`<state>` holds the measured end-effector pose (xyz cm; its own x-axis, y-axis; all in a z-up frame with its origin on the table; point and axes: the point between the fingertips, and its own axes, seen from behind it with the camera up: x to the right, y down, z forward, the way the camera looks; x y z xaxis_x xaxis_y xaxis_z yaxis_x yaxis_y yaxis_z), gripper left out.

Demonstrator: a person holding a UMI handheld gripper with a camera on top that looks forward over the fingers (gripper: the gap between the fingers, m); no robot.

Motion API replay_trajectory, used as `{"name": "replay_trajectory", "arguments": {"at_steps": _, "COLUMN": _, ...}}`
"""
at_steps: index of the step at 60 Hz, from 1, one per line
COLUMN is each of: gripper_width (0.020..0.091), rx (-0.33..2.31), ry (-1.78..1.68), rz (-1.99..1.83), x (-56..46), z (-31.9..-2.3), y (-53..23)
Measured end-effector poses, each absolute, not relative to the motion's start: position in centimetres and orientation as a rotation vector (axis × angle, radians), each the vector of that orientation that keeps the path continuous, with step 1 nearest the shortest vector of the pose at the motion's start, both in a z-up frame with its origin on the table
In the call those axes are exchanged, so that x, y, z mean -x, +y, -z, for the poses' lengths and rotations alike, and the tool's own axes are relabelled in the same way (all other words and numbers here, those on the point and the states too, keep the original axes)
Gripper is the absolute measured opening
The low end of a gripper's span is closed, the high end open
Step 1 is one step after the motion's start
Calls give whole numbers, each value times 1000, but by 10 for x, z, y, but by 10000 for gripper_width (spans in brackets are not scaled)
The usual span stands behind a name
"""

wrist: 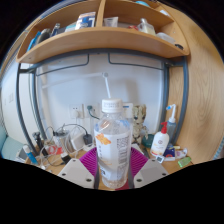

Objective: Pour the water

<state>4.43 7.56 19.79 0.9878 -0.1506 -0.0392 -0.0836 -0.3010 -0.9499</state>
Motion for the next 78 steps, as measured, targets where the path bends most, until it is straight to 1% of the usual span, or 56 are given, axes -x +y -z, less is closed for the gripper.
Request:
{"name": "replay_trajectory", "arguments": {"at_steps": 14, "gripper_width": 397, "rx": 1937, "ry": 181, "rz": 128, "x": -83, "z": -128, "y": 82}}
{"name": "replay_trajectory", "arguments": {"at_steps": 18, "gripper_width": 414, "rx": 1937, "ry": 178, "rz": 134, "x": -85, "z": -117, "y": 84}}
{"name": "replay_trajectory", "arguments": {"at_steps": 29, "gripper_width": 412, "rx": 1918, "ry": 150, "rz": 119, "x": -81, "z": -94, "y": 91}}
{"name": "replay_trajectory", "arguments": {"at_steps": 33, "gripper_width": 437, "rx": 1921, "ry": 140, "rz": 133, "x": -80, "z": -84, "y": 90}}
{"name": "replay_trajectory", "arguments": {"at_steps": 35, "gripper_width": 449, "rx": 1894, "ry": 137, "rz": 133, "x": -79, "z": -88, "y": 90}}
{"name": "replay_trajectory", "arguments": {"at_steps": 48, "gripper_width": 551, "rx": 1889, "ry": 210, "rz": 100, "x": -87, "z": -86, "y": 81}}
{"name": "replay_trajectory", "arguments": {"at_steps": 58, "gripper_width": 703, "rx": 1952, "ry": 188, "rz": 124, "x": -84, "z": -77, "y": 69}}
{"name": "replay_trajectory", "arguments": {"at_steps": 65, "gripper_width": 711, "rx": 2032, "ry": 139, "rz": 119, "x": -75, "z": -63, "y": 47}}
{"name": "replay_trajectory", "arguments": {"at_steps": 71, "gripper_width": 710, "rx": 2111, "ry": 102, "rz": 99, "x": -63, "z": -59, "y": 13}}
{"name": "replay_trajectory", "arguments": {"at_steps": 74, "gripper_width": 709, "rx": 2142, "ry": 97, "rz": 68, "x": -56, "z": -65, "y": -6}}
{"name": "replay_trajectory", "arguments": {"at_steps": 78, "gripper_width": 708, "rx": 2163, "ry": 111, "rz": 20, "x": -47, "z": -81, "y": -29}}
